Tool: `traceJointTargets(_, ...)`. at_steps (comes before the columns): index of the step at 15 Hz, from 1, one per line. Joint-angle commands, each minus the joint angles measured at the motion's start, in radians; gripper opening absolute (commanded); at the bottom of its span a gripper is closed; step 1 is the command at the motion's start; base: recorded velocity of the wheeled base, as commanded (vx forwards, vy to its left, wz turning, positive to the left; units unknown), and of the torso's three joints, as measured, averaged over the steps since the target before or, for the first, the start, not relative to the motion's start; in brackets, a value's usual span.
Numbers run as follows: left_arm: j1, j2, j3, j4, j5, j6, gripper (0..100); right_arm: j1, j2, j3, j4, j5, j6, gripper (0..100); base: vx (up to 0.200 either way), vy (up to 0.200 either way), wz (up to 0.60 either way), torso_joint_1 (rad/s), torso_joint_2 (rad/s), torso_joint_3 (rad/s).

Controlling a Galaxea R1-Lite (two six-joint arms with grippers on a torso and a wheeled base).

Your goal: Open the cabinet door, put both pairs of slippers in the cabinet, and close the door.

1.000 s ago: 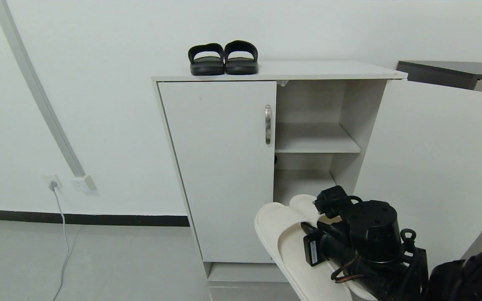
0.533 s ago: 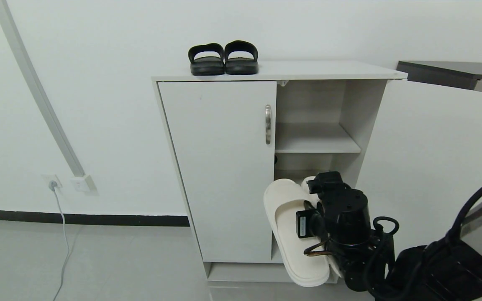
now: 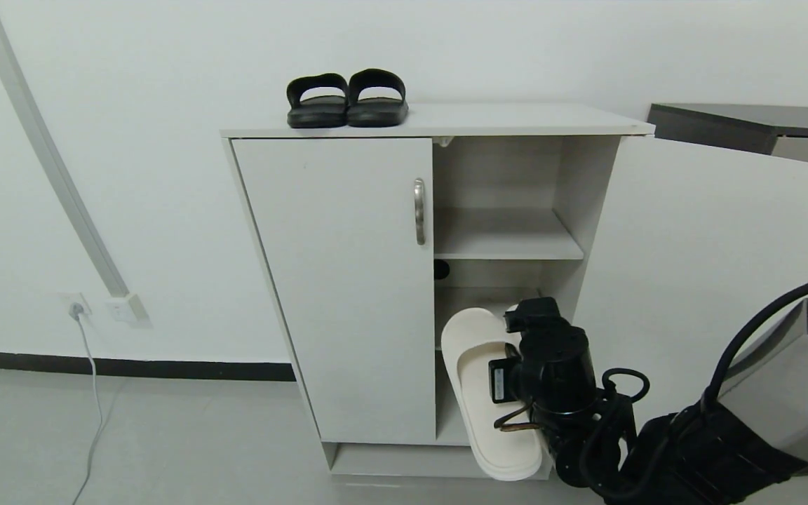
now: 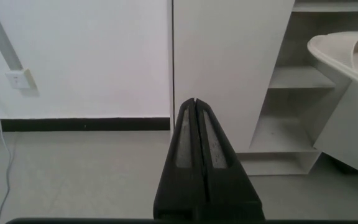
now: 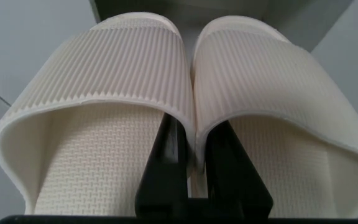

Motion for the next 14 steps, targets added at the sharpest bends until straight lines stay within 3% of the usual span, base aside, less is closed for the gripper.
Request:
traceJointTargets(1, 0.0, 0.002, 0.0, 0.0, 0.002, 0.002, 0, 0.002, 0.015, 0.009, -0.001, 0.0, 0.007, 0, 0.0, 0.0, 0.0, 0.0, 0.0, 0.0)
traceJointTargets(14, 0.0, 0.002, 0.0, 0.0, 0.004, 0.0, 0, 0.002, 0.047, -0.019, -0.004, 0.044, 0.03, 0, 0.0, 0.0, 0.0, 0.0, 0.0, 0.0)
